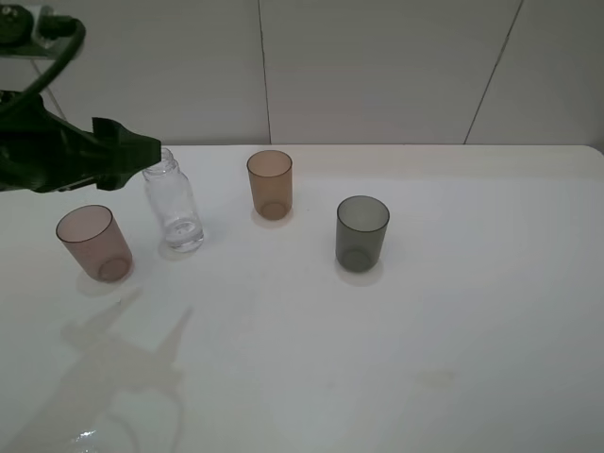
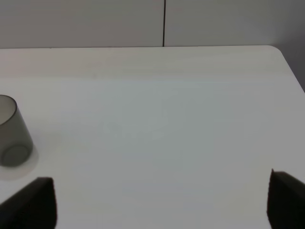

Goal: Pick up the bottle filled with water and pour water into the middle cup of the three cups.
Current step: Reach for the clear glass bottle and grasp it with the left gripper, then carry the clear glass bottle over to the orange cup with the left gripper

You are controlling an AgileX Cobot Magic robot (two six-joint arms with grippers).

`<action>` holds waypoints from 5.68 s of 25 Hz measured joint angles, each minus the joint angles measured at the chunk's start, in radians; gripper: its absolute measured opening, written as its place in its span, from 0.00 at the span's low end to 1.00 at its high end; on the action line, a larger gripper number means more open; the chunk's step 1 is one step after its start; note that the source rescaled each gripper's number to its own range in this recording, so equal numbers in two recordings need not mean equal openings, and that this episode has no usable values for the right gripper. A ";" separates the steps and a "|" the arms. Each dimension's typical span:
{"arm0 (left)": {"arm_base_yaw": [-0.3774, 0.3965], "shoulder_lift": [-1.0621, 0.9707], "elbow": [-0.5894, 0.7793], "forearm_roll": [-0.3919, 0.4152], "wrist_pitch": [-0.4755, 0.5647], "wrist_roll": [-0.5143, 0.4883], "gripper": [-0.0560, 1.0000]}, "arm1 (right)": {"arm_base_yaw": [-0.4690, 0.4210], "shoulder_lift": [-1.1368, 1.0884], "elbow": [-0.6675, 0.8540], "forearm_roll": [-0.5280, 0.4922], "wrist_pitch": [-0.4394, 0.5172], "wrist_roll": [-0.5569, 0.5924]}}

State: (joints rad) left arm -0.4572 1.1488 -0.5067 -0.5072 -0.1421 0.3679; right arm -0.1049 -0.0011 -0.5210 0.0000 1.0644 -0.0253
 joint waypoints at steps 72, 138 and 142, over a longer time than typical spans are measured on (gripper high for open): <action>-0.258 0.864 0.018 -0.335 -1.069 -0.089 0.66 | 0.000 0.000 0.000 0.000 0.000 0.000; -0.215 0.772 -0.073 -0.278 -1.047 0.080 0.06 | 0.000 0.000 0.000 0.000 0.000 0.000; -0.215 0.641 -0.081 -0.281 -1.014 0.194 0.06 | 0.000 0.000 0.000 0.000 0.000 0.000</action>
State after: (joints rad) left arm -0.6718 1.7894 -0.5876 -0.7878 -1.1557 0.5620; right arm -0.1049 -0.0011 -0.5210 0.0000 1.0644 -0.0253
